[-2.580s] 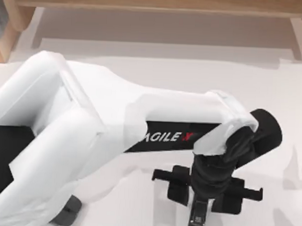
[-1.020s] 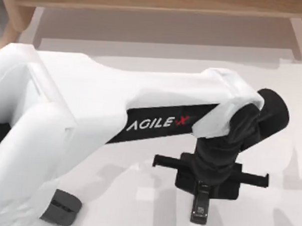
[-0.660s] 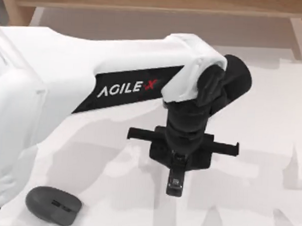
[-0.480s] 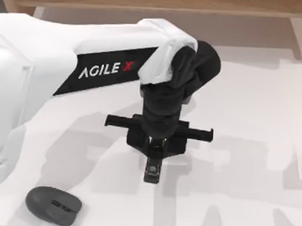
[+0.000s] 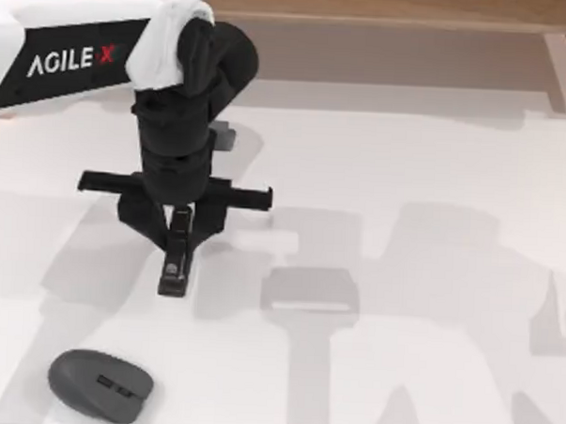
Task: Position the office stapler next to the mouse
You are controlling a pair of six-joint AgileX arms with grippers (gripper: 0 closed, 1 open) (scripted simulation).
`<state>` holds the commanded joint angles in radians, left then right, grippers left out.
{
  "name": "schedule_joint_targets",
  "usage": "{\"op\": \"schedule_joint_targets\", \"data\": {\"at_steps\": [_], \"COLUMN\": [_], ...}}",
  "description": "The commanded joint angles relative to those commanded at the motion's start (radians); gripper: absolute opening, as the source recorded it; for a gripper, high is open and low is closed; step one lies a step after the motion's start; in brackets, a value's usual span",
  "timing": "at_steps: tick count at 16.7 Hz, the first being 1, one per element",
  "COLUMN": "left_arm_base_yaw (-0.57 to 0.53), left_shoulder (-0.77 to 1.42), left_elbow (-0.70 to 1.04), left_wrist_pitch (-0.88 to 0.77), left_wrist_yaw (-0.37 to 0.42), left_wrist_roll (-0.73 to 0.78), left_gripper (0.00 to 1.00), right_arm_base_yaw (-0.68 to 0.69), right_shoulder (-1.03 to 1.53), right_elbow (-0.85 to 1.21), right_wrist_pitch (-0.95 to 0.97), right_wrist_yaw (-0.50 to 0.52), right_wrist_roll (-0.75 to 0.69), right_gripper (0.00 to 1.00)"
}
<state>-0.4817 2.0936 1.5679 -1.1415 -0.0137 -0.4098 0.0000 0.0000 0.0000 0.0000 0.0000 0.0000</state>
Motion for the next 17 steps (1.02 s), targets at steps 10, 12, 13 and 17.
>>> {"op": "schedule_joint_targets", "data": {"at_steps": [10, 12, 13, 17], "left_arm_base_yaw": [0.180, 0.180, 0.176, 0.175], "left_shoulder": [-0.054, -0.054, -0.049, -0.048], "left_elbow": [-0.028, -0.028, -0.025, -0.029], "left_wrist_pitch": [0.018, 0.018, 0.016, 0.012], "left_wrist_yaw": [0.019, 0.019, 0.017, 0.012], "left_wrist_roll": [0.138, 0.138, 0.139, 0.140], "left_gripper": [0.00, 0.00, 0.00, 0.00], "right_arm_base_yaw": [0.000, 0.000, 0.000, 0.000], "right_shoulder": [0.000, 0.000, 0.000, 0.000], "right_elbow": [0.000, 0.000, 0.000, 0.000], "right_wrist_pitch": [0.000, 0.000, 0.000, 0.000], "right_wrist_yaw": [0.000, 0.000, 0.000, 0.000], "right_wrist_roll": [0.000, 0.000, 0.000, 0.000], "right_gripper": [1.00, 1.00, 1.00, 1.00]}}
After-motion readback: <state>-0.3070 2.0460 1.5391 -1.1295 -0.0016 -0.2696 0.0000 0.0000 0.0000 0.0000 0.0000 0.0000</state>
